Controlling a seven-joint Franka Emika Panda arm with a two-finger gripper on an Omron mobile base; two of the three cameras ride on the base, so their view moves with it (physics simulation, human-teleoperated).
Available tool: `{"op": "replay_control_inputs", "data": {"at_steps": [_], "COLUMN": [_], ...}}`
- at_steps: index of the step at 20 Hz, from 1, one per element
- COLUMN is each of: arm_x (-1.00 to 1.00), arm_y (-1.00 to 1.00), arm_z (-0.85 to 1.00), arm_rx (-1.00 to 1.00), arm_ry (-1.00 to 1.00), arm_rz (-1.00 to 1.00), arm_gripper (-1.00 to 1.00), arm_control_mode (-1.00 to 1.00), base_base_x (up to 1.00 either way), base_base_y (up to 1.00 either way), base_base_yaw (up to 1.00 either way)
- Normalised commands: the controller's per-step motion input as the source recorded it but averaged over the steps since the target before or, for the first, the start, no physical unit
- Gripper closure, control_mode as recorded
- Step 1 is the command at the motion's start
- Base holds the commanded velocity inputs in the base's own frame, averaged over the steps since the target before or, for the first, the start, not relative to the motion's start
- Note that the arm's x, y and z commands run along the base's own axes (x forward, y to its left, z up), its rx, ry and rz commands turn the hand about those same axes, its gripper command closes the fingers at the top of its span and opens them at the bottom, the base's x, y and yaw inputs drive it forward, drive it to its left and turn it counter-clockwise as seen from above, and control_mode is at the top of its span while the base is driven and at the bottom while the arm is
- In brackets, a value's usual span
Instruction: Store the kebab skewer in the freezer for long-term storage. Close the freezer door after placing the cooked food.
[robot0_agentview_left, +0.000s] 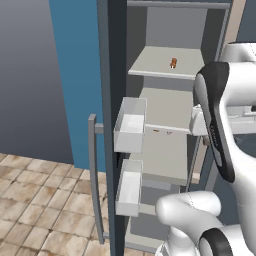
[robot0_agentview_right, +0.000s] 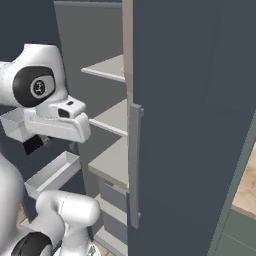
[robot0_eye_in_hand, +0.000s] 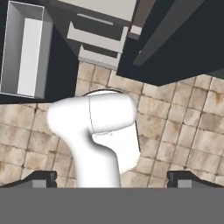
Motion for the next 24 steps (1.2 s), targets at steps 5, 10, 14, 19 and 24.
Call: {"op": "replay_control_inputs", "data": {"at_steps": [5,10,14,19,24], "arm_x": [0.01,0.15,0.3,0.11,0.01], "arm_y": [0.0,-0.02,-0.01,0.0,0.0], "arm_z": [-0.54,-0.24,-0.15,-0.08,-0.19], "arm_rx": [0.0,0.0,0.0,0.0,0.0], "arm_ry": [0.0,-0.04,0.0,-0.03,-0.12], "arm_rz": [0.01,0.0,0.02,0.01,0.0], "arm_gripper": [-1.0,-1.0,-1.0,-1.0,-1.0], "arm_control_mode": [-1.0,-1.0,-1.0,-1.0,-1.0], "base_base_x": [0.0,0.0,0.0,0.0,0.0], "base_base_y": [0.0,0.0,0.0,0.0,0.0], "base_base_yaw": [0.0,0.0,0.0,0.0,0.0]}}
